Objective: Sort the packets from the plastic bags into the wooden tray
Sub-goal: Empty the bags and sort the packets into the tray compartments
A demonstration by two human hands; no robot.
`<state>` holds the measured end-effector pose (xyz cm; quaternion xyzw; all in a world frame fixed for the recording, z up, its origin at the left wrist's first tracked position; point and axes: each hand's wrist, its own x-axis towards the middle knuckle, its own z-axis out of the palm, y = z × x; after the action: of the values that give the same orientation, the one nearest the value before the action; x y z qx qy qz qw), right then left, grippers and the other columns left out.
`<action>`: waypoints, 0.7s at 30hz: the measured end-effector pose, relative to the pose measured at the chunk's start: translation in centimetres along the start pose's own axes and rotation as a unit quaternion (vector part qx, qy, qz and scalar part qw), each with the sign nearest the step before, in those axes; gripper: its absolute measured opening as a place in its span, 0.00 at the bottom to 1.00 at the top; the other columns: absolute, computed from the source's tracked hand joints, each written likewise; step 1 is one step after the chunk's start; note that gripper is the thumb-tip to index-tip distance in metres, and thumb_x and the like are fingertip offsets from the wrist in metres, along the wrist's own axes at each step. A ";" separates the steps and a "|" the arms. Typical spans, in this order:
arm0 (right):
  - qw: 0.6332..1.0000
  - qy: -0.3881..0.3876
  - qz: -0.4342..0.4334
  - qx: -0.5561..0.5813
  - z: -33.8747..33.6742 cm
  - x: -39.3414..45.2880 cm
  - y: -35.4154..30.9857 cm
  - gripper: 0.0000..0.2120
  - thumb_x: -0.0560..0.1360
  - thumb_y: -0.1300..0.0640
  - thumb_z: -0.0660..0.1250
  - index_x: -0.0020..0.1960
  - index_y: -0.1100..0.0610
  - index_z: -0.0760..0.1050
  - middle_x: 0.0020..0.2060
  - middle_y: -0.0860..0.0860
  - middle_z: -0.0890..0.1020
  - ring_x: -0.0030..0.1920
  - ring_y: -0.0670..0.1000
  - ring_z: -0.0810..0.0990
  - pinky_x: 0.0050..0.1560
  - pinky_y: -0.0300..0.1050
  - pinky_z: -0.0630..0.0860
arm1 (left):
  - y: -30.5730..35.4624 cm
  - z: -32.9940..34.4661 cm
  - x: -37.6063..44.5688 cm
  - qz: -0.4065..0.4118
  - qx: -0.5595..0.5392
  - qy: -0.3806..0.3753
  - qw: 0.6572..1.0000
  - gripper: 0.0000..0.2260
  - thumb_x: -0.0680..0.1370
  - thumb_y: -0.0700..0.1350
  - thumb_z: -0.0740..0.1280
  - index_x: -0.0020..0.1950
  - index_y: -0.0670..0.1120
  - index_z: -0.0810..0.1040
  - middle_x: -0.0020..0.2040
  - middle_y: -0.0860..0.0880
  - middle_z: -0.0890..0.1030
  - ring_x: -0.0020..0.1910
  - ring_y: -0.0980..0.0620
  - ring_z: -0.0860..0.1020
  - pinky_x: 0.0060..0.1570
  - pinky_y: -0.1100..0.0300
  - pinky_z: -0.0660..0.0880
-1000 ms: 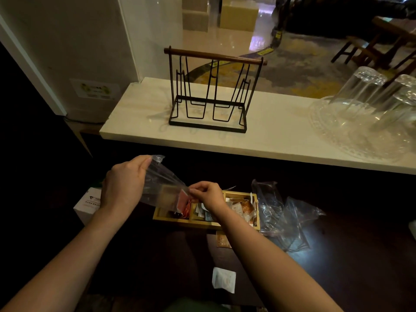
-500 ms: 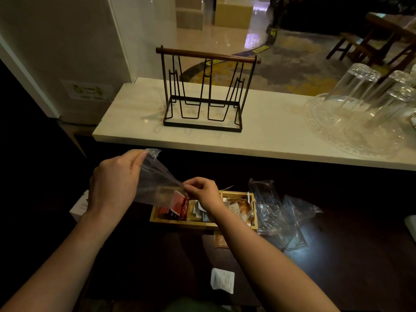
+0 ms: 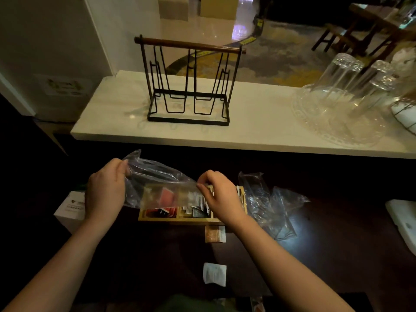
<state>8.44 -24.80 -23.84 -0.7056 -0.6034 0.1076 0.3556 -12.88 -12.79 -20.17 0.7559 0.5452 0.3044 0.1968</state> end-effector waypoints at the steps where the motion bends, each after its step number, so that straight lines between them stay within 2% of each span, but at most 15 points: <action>1: 1.000 0.023 0.003 -0.007 -0.4 -0.3 0.4 0.02 0.76 0.56 0.64 0.47 0.54 0.74 0.42 0.47 0.78 0.43 0.45 0.75 0.43 0.40 0.72 | -0.1 0.4 0.0 0.008 0.004 -0.012 1.000 0.12 0.80 0.47 0.57 0.40 0.46 0.73 0.32 0.49 0.74 0.31 0.49 0.73 0.27 0.58 0.64; 5: 0.985 0.163 0.060 -0.006 -2.6 -2.0 3.8 0.05 0.75 0.63 0.63 0.47 0.55 0.75 0.42 0.46 0.76 0.43 0.46 0.76 0.45 0.41 0.73 | -0.3 2.5 -1.0 0.022 0.033 -0.077 0.996 0.07 0.78 0.49 0.62 0.45 0.47 0.74 0.34 0.50 0.77 0.33 0.50 0.76 0.28 0.58 0.67; 7: 0.966 0.243 0.092 -0.007 -4.1 -3.2 5.5 0.08 0.74 0.65 0.62 0.50 0.57 0.76 0.43 0.50 0.77 0.42 0.48 0.76 0.44 0.40 0.72 | -0.3 3.7 -2.6 0.039 0.053 -0.124 0.990 0.06 0.78 0.50 0.62 0.47 0.49 0.75 0.36 0.53 0.77 0.34 0.53 0.76 0.28 0.60 0.68; 9: 0.954 0.271 0.119 -0.047 -5.6 -4.3 7.2 0.12 0.72 0.67 0.60 0.52 0.58 0.76 0.44 0.54 0.75 0.41 0.49 0.74 0.42 0.39 0.69 | 0.0 5.2 -5.0 0.081 0.093 -0.192 0.974 0.07 0.78 0.52 0.61 0.50 0.51 0.75 0.41 0.55 0.77 0.36 0.57 0.76 0.32 0.62 0.73; 12: 0.948 0.239 0.170 -0.120 -6.5 -5.9 9.6 0.16 0.72 0.69 0.62 0.57 0.57 0.76 0.46 0.54 0.73 0.39 0.48 0.71 0.39 0.40 0.67 | 0.5 7.9 -9.1 0.187 0.133 -0.340 0.912 0.09 0.79 0.53 0.60 0.57 0.53 0.72 0.55 0.56 0.76 0.49 0.58 0.76 0.44 0.65 0.74; 14: 0.943 0.199 0.205 -0.168 -6.4 -6.9 11.2 0.15 0.74 0.65 0.62 0.59 0.57 0.75 0.48 0.54 0.73 0.41 0.52 0.74 0.37 0.42 0.67 | 0.3 9.7 -10.9 0.252 0.150 -0.416 0.861 0.12 0.79 0.52 0.60 0.62 0.53 0.70 0.62 0.54 0.73 0.58 0.56 0.73 0.52 0.61 0.74; 17: 0.924 0.119 0.269 -0.245 -5.5 -8.3 13.7 0.16 0.75 0.64 0.61 0.61 0.57 0.74 0.51 0.56 0.73 0.47 0.58 0.77 0.36 0.45 0.70 | 0.3 11.7 -12.1 0.306 0.163 -0.467 0.814 0.15 0.79 0.50 0.61 0.65 0.52 0.69 0.65 0.51 0.72 0.62 0.52 0.71 0.55 0.55 0.75; 21: 0.905 -0.019 0.317 -0.282 -3.8 -9.7 15.3 0.16 0.73 0.65 0.62 0.59 0.58 0.78 0.51 0.57 0.75 0.50 0.58 0.76 0.41 0.48 0.73 | 0.3 13.7 -13.0 0.404 0.149 -0.495 0.755 0.19 0.78 0.47 0.63 0.68 0.54 0.66 0.68 0.50 0.70 0.64 0.48 0.69 0.53 0.50 0.75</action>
<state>20.05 -35.48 -33.47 -0.9283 -0.3598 0.0534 0.0773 -6.26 -24.72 -33.25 0.9707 0.0541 -0.1465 0.1828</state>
